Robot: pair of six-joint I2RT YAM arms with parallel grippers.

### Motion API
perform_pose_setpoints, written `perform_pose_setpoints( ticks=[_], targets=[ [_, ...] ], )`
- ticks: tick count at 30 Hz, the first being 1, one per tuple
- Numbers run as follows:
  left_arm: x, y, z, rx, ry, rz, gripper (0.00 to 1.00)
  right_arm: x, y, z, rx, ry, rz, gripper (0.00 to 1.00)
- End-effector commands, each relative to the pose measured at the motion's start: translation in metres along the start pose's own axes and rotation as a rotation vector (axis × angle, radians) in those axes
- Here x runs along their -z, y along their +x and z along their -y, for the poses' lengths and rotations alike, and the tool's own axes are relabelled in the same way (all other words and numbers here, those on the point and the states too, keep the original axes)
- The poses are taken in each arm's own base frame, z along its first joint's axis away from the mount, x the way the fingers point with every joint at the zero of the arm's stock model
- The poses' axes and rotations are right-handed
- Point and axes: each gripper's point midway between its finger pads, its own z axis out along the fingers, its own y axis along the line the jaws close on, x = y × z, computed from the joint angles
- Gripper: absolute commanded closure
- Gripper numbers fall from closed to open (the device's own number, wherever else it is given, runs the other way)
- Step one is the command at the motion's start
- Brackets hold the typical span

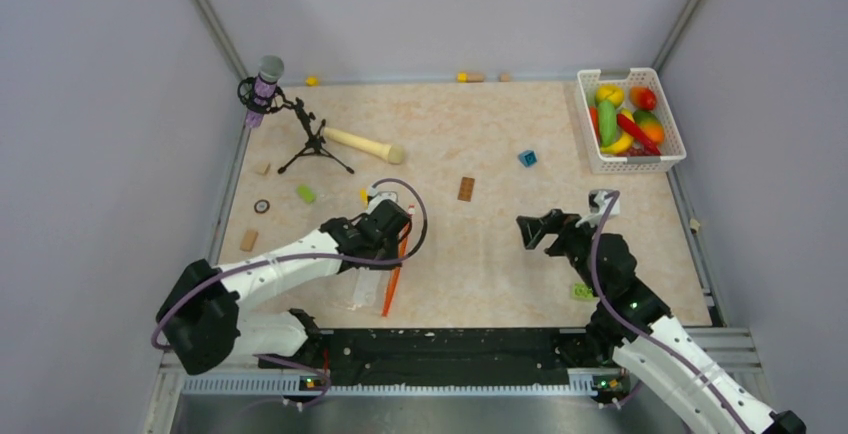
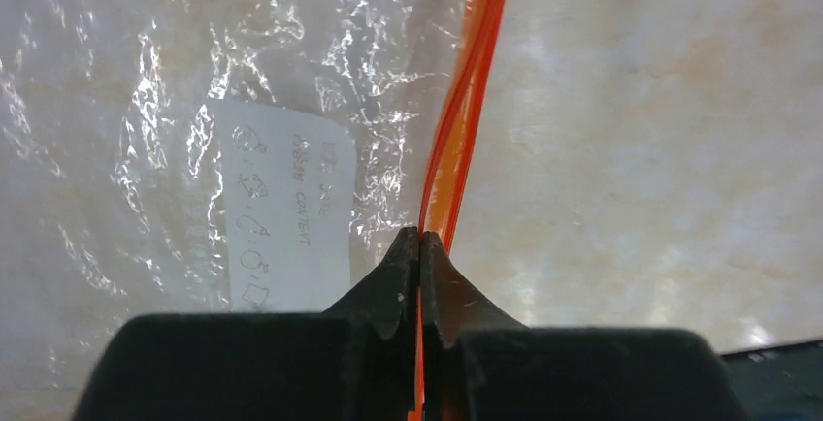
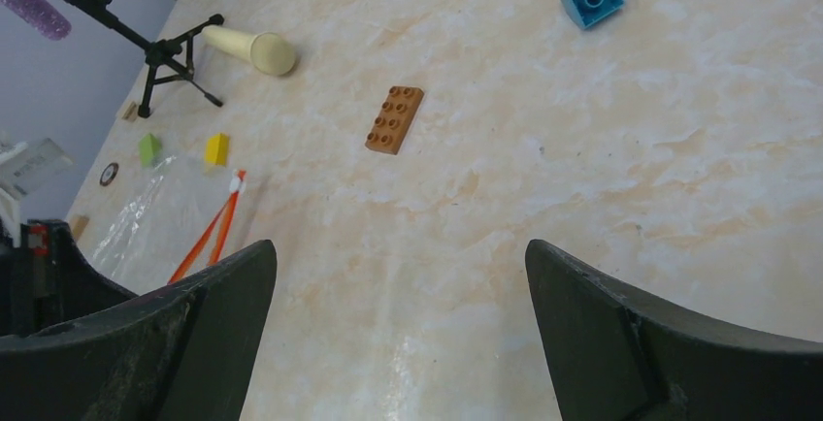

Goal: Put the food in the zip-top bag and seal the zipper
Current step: Pick up the zipper food storage bag at the center of the board, then open the zipper of the food storage bag.

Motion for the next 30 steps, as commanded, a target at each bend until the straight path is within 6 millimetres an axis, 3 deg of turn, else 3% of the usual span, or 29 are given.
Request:
perform_pose_setpoints(
  ticks=[1, 4, 9, 16, 30],
  targets=[
    [0.047, -0.040, 0.059, 0.009, 0.307, 0.143, 1.00, -0.004, 0.001, -0.025, -0.040, -0.116, -0.016, 0.01],
    [0.071, -0.046, 0.080, 0.008, 0.448, 0.179, 1.00, -0.007, 0.014, -0.041, -0.065, -0.204, -0.071, 0.02],
    [0.098, -0.056, 0.094, 0.009, 0.544, 0.246, 1.00, -0.009, 0.029, -0.082, -0.116, -0.390, -0.204, 0.04],
    [0.100, -0.062, 0.107, -0.010, 0.563, 0.251, 1.00, -0.009, 0.045, -0.134, -0.087, -0.504, -0.284, 0.04],
    [0.103, -0.055, 0.115, -0.039, 0.584, 0.220, 1.00, -0.054, 0.057, -0.156, -0.094, -0.271, -0.232, 0.10]
  ],
)
